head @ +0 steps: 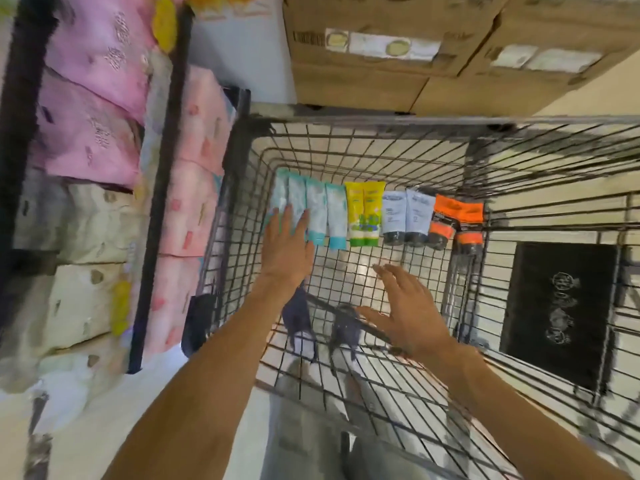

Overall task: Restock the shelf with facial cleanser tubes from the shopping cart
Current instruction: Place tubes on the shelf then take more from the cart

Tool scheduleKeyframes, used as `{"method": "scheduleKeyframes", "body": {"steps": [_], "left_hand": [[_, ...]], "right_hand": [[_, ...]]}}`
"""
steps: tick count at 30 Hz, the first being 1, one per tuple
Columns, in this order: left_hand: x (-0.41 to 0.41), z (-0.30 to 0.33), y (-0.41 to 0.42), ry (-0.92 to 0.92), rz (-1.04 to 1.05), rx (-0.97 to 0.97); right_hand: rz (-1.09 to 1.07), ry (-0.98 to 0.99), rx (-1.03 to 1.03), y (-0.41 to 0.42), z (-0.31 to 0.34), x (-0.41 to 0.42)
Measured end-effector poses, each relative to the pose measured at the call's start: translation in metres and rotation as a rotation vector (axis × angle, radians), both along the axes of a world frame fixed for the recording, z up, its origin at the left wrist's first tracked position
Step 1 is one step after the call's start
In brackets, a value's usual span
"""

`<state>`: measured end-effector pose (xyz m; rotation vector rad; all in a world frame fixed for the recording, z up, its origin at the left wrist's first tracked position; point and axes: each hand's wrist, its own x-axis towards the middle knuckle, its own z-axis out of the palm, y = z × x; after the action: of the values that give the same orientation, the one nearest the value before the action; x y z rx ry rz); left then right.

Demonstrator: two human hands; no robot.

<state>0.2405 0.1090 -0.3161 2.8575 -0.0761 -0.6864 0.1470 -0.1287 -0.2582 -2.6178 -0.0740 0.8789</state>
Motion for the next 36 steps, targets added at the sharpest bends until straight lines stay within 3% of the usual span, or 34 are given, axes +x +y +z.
{"method": "scheduleKeyframes", "body": {"steps": [5, 10, 13, 16, 21, 29, 36], "left_hand": [[0.011, -0.034, 0.001, -0.020, 0.041, 0.105], [-0.029, -0.025, -0.006, 0.048, 0.090, 0.068], [-0.049, -0.023, -0.001, -0.006, 0.148, -0.020], [-0.057, -0.022, 0.003, -0.071, 0.369, -0.144], [-0.056, -0.027, 0.003, -0.088, 0.677, -0.186], [-0.056, -0.021, -0.003, 0.047, 0.781, -0.146], [-0.083, 0.004, 0.012, 0.246, 0.975, -0.372]], "right_hand": [[-0.015, 0.015, -0.003, -0.006, -0.026, 0.003], [-0.026, 0.058, 0.001, -0.002, -0.027, 0.006], [-0.043, 0.063, 0.032, 0.002, -0.030, 0.010], [-0.055, 0.067, 0.045, 0.008, -0.034, 0.013], [-0.094, 0.136, 0.076, 0.017, -0.047, 0.017], [-0.187, 0.217, 0.134, 0.032, -0.048, 0.012], [-0.338, 0.319, 0.268, 0.065, -0.052, 0.021]]}}
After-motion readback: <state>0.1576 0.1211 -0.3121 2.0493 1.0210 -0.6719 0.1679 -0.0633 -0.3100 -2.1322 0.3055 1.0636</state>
